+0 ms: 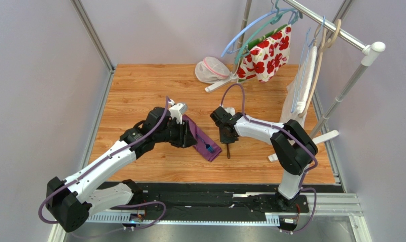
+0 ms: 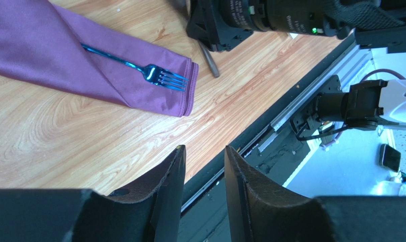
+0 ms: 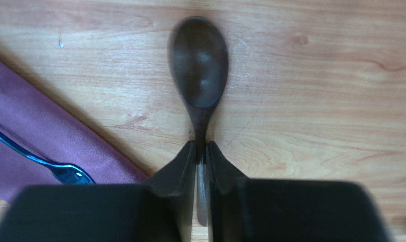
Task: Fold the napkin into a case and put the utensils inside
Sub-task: Pick up the spoon from the center of the board.
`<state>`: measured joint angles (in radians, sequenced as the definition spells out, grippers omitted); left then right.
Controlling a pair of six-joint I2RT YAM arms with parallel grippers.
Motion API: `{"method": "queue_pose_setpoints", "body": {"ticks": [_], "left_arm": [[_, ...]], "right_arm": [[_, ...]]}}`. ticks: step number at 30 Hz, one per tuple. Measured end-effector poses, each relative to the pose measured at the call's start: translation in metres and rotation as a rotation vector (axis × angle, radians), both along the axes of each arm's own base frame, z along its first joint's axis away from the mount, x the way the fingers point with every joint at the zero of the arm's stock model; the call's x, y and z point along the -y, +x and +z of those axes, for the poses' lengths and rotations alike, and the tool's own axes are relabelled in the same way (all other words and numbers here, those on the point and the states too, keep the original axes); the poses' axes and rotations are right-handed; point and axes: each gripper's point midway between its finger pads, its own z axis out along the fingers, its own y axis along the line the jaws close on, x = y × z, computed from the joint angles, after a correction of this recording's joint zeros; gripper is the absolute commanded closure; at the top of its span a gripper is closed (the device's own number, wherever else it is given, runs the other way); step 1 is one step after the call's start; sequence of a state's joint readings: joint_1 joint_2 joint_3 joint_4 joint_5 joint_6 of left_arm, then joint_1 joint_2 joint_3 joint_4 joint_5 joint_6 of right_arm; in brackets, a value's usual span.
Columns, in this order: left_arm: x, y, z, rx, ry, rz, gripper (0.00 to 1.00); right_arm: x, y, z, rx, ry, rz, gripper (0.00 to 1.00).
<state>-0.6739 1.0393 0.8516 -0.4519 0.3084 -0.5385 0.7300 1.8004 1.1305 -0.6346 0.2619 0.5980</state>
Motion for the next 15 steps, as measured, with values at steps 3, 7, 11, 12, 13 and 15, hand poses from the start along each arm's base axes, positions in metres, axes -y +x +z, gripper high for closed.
{"method": "queue_pose_setpoints", "body": {"ticks": [3, 7, 11, 12, 13, 15], "left_arm": [[0.005, 0.000, 0.004, 0.009, -0.025, -0.021, 0.25], [0.022, 0.003, 0.011, 0.021, -0.102, -0.066, 0.25], [0.042, 0.011, 0.014, 0.031, -0.172, -0.110, 0.25], [0.048, 0.012, 0.015, 0.031, -0.191, -0.124, 0.23], [0.052, 0.014, 0.015, 0.034, -0.203, -0.132, 0.23], [0.062, 0.016, 0.015, 0.041, -0.225, -0.152, 0.21]], "right_arm": [[-0.002, 0.001, 0.001, 0.006, 0.006, 0.000, 1.00], [0.003, -0.003, 0.020, 0.027, 0.021, -0.021, 1.00], [0.002, -0.002, 0.093, 0.165, 0.183, -0.079, 1.00], [0.001, -0.002, 0.111, 0.201, 0.233, -0.097, 1.00], [-0.001, -0.003, 0.129, 0.234, 0.292, -0.119, 1.00], [-0.004, -0.006, 0.159, 0.278, 0.407, -0.162, 1.00]]}}
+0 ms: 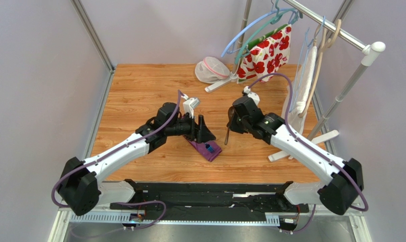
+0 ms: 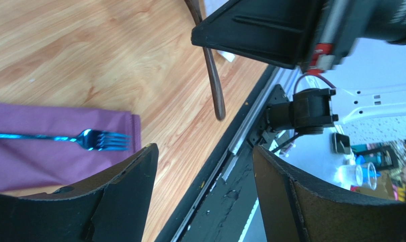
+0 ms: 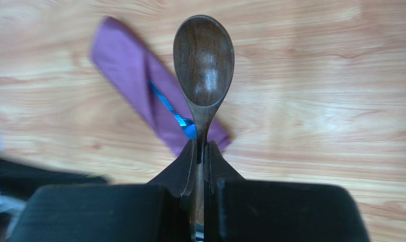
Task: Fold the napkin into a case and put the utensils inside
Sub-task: Pick up the spoon from the center of the board, then pass from the right arm to the left
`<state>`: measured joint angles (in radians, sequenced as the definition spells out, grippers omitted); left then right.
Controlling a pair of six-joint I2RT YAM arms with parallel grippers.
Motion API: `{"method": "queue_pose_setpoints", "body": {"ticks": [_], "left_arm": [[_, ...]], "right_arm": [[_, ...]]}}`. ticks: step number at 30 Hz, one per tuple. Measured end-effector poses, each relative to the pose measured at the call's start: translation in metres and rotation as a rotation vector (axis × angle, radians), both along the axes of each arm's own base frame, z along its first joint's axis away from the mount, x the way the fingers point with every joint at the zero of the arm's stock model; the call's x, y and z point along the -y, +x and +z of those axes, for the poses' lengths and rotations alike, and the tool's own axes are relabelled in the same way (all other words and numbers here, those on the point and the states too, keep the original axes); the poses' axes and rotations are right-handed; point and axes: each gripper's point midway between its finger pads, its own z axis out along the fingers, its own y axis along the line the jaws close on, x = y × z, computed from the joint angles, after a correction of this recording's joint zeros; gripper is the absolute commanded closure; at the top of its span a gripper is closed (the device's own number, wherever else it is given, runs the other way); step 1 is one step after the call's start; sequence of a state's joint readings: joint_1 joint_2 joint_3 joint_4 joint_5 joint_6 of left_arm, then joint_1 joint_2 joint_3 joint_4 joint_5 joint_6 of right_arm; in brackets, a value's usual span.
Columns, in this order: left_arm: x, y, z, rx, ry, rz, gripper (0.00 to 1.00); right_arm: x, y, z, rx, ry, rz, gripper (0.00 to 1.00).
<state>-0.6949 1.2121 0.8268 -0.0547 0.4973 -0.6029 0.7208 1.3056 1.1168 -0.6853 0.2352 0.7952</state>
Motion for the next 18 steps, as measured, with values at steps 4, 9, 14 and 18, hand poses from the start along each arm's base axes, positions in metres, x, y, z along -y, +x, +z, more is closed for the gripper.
{"method": "queue_pose_setpoints", "body": {"ticks": [4, 9, 14, 18], "left_arm": [[0.015, -0.004, -0.001, -0.005, -0.030, -0.045, 0.21], [0.027, -0.008, 0.010, 0.009, -0.086, -0.082, 0.25], [0.033, -0.007, 0.001, -0.018, -0.086, -0.099, 0.29], [0.037, -0.007, -0.013, -0.057, -0.063, -0.103, 0.37]], "right_arm": [[-0.008, -0.006, 0.019, 0.006, 0.145, -0.043, 1.00], [-0.019, -0.014, 0.007, -0.067, 0.241, -0.079, 1.00], [-0.029, -0.021, 0.007, -0.112, 0.344, -0.104, 1.00], [-0.032, -0.023, 0.024, -0.096, 0.421, -0.114, 1.00]]}}
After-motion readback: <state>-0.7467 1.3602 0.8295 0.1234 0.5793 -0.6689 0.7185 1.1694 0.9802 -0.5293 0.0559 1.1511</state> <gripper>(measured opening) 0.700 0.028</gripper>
